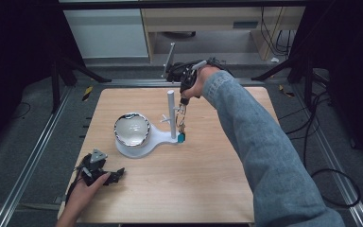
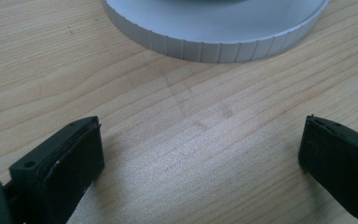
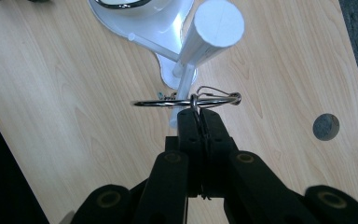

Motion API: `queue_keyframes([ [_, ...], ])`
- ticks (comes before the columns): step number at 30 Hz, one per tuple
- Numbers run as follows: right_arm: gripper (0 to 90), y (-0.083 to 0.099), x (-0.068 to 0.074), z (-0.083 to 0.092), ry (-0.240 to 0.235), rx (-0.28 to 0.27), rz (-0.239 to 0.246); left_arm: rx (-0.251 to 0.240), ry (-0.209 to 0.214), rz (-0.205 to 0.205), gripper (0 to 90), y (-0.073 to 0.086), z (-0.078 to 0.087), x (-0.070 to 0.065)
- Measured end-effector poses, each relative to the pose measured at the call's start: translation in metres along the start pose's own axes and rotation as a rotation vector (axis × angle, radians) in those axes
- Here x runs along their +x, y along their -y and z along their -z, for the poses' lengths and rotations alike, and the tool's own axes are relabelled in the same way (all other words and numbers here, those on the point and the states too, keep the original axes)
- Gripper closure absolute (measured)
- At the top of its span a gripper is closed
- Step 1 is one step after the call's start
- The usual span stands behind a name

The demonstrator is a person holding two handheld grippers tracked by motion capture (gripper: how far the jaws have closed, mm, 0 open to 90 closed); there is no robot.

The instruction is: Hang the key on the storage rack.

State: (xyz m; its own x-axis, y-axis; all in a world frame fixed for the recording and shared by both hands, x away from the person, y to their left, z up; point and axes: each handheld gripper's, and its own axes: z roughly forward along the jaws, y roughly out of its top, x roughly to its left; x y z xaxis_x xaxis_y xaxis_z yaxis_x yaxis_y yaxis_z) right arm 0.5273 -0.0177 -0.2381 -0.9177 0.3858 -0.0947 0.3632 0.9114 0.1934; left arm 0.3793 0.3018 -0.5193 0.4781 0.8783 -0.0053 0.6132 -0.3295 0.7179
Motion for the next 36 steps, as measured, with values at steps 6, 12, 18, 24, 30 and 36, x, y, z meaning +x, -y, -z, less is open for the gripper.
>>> queue_keyframes([
  [6,88.5,-0.003,-0.002,-0.003,-0.006,0.001,-0.001,0.0,0.001,-0.001,0.0,0.0,0.0,0.0],
  [12,88.5,-0.005,-0.004,-0.008,-0.012,0.002,-0.006,0.0,0.001,-0.001,0.0,0.0,0.0,0.0],
  [18,88.5,-0.005,-0.005,-0.012,-0.014,0.001,-0.007,0.0,0.002,-0.001,0.0,0.0,0.0,0.0],
  [24,88.4,-0.007,-0.005,-0.016,-0.019,-0.002,-0.007,-0.003,0.002,0.001,0.0,0.0,0.0,0.0],
  [30,88.3,-0.008,-0.006,-0.018,-0.016,-0.003,-0.007,-0.003,0.002,0.001,0.0,0.0,0.0,0.0],
  [36,87.3,-0.008,-0.006,-0.018,-0.015,-0.012,-0.006,-0.002,0.002,0.001,0.0,0.0,0.0,0.0],
])
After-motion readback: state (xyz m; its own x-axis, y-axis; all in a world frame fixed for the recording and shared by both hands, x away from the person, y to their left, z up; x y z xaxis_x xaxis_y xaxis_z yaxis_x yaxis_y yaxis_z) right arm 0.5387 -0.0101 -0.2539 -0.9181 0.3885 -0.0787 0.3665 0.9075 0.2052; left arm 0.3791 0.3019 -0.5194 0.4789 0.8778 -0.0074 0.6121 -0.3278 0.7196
